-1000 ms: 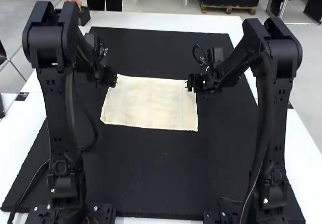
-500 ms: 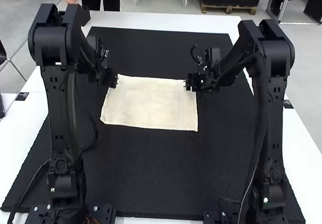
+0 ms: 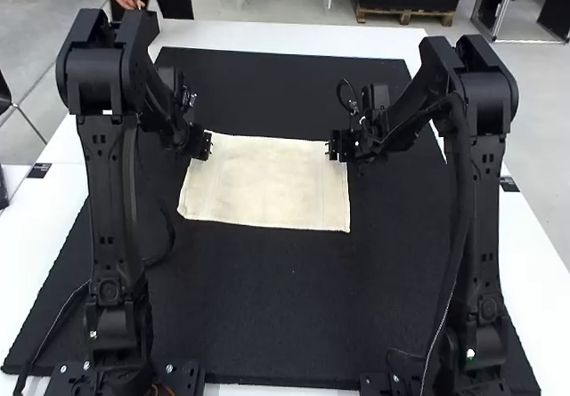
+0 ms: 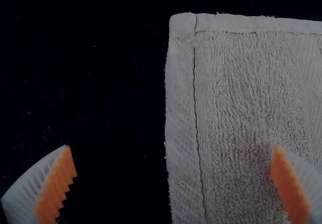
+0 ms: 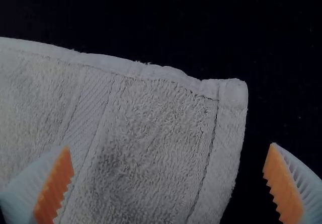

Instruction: Fold the towel.

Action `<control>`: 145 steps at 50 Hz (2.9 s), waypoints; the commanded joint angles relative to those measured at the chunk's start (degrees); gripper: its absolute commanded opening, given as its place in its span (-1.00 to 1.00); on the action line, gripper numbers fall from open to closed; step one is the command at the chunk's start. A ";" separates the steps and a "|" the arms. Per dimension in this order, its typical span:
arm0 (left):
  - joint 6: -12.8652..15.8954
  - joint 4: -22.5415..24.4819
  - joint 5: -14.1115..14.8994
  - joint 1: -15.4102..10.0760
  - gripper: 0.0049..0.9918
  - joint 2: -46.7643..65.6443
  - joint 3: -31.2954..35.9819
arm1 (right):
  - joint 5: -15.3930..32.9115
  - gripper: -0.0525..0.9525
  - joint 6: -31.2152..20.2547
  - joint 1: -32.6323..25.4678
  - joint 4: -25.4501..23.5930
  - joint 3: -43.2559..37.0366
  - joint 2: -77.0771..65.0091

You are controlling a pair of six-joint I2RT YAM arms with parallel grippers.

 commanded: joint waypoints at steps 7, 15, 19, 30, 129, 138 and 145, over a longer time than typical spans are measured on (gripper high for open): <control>0.62 -0.07 0.57 -0.24 0.82 1.38 1.62 | -0.63 0.81 -1.34 1.64 -0.37 1.12 2.61; 0.62 0.46 0.57 -0.24 0.50 1.55 1.44 | -0.63 0.54 -1.96 2.25 -1.16 1.12 2.88; 0.62 0.81 0.66 -0.24 0.13 1.82 1.27 | -0.63 0.21 -3.19 2.43 -1.87 1.12 3.14; 0.79 5.38 0.75 -0.33 -0.97 2.17 -1.28 | -0.90 -0.81 -4.95 2.43 -4.50 2.18 5.16; 4.40 -8.33 9.89 3.98 -0.97 -25.60 -13.50 | -7.93 -0.93 -3.36 -2.84 -16.37 -6.35 -19.01; 4.84 -10.62 9.80 3.98 -0.97 -28.50 -14.55 | -8.98 -0.93 -3.45 -2.84 -18.92 -7.66 -21.64; 5.01 -12.55 9.80 3.98 -0.97 -30.17 -15.52 | -9.68 -0.93 -3.45 -2.93 -20.94 -8.81 -23.23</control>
